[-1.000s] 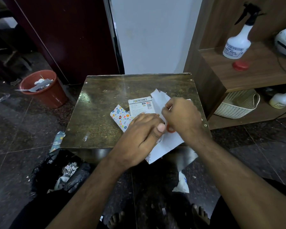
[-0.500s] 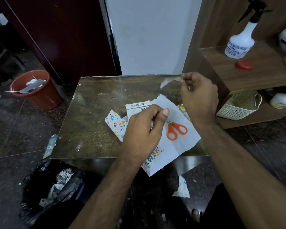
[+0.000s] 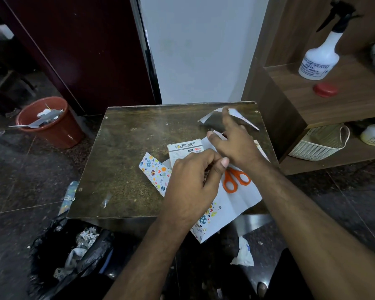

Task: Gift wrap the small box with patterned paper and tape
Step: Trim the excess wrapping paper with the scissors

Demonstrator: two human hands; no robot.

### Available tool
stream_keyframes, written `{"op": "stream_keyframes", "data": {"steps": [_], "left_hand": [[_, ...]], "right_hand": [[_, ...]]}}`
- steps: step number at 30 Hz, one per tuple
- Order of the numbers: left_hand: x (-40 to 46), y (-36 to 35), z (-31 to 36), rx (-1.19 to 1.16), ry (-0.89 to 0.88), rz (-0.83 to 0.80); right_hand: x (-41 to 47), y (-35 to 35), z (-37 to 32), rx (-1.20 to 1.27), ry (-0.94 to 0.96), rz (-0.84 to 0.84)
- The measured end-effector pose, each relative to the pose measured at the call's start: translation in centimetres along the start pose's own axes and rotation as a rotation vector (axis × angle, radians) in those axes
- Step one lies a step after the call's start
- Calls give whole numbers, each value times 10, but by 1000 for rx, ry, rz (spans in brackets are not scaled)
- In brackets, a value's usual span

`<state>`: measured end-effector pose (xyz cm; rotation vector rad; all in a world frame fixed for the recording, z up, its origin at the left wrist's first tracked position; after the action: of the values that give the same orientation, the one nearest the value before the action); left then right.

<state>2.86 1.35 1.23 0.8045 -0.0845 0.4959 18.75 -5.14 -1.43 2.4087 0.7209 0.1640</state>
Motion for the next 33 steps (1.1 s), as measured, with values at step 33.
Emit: {"op": "stream_keyframes", "data": {"steps": [33], "left_hand": [[-2, 1, 6, 17, 63, 1]], "right_hand": [[-66, 10, -13, -520, 76, -181]]}}
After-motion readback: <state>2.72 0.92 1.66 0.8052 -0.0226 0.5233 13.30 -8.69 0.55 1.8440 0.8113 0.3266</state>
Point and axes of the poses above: each hand's wrist, its own x-axis towards the middle knuckle, its own y-axis out of the back of the hand, z = x × y, the point moved 1 cm from there along x, towards the middle knuckle, and after that the axes turned 10 degrees about x, right-handed, at the moved point
